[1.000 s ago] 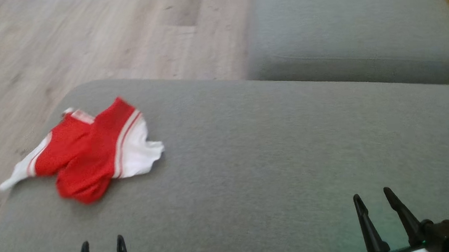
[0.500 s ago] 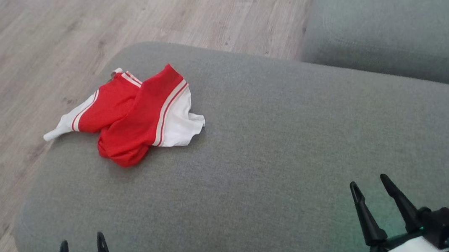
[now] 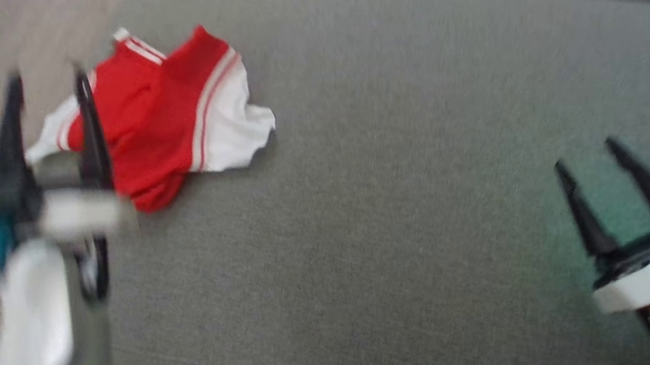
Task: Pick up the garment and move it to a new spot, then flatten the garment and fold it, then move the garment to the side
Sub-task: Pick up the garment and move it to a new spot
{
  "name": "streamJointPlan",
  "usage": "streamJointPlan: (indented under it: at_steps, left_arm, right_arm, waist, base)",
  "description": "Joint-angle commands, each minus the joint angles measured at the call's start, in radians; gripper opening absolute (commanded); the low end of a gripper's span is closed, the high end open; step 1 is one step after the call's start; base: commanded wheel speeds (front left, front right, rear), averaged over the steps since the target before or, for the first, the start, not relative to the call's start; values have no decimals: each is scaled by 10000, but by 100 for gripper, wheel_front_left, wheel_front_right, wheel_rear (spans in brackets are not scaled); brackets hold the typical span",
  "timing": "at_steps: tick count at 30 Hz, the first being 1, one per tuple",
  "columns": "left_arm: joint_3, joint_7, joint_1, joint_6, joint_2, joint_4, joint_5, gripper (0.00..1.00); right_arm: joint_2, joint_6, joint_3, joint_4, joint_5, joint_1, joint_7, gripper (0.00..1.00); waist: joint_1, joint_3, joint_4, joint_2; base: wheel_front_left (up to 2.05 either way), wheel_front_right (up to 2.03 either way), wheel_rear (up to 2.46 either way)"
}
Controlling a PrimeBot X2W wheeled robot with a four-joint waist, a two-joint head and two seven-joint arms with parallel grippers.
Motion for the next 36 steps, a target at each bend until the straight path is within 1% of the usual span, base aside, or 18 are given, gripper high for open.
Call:
streamJointPlan:
  at_steps: [1,4,7,12,17,19,21,22,24,29,30,33,36]
  left_arm:
    - [194,288,-834,-87,409,117,-26,100]
    - [114,1319,-2476,-269,650,1687,-124,100]
    - [61,2183,-3764,-476,847,3242,-381,100]
    - [309,3644,-5323,-689,670,5915,-1444,100]
    - [323,4318,-5917,-763,421,7918,-2062,100]
    - [268,4476,-5978,-782,389,8490,-2245,100]
    - [103,4392,-6033,-794,425,8826,-2317,100]
    - [-58,4290,-6056,-796,424,8909,-2336,0]
    - [-373,3984,-6135,-799,469,8935,-2463,0]
    - [-1203,2557,-6483,-801,880,8468,-2892,0]
    - [-1203,2557,-6483,-801,880,8468,-2892,0]
    - [-1712,1917,-6708,-801,1199,8100,-3216,0]
    - [-2431,1571,-6897,-802,1572,7636,-3433,0]
  right_arm:
    - [-399,-7,129,-411,-33,-285,-109,100]
    - [-933,-7,183,-735,29,-600,-109,100]
    - [-1346,-7,6,-1071,120,-732,-109,100]
    - [-1998,-7,-345,-1646,184,-509,4,100]
    - [-2189,-7,-843,-2138,194,-228,172,100]
    - [-2170,-7,-875,-2261,163,-133,204,100]
    - [-2137,-7,-922,-2355,131,-72,233,100]
    - [-2111,-7,-956,-2387,123,-55,237,100]
    - [-2052,-7,-985,-2394,88,-43,232,100]
    - [-1678,-7,-909,-2134,58,-286,115,100]
    - [-1678,-7,-909,-2134,58,-286,115,100]
    - [-1274,-7,-715,-1786,94,-483,13,100]
    - [-847,-7,-449,-1343,103,-621,-67,100]
  waist:
    - [-3,1117,-168,0]
    - [-3,1650,-442,0]
    - [-3,2056,-602,0]
    - [-3,2651,-664,0]
    - [-3,3080,-635,0]
    - [-3,3159,-654,0]
    - [-3,3225,-658,0]
    - [-3,3242,-657,0]
    - [-3,3206,-661,0]
    - [-3,2743,-823,0]
    - [-3,2743,-823,0]
    - [-3,2198,-1121,0]
    - [-3,1524,-1537,0]
  base:
    - [0,0,0]
    - [0,0,0]
    - [0,0,0]
    - [0,0,0]
    - [0,0,0]
    - [0,0,0]
    - [0,0,0]
    - [0,0,0]
    - [0,0,0]
    - [0,0,0]
    - [0,0,0]
    - [0,0,0]
    - [0,0,0]
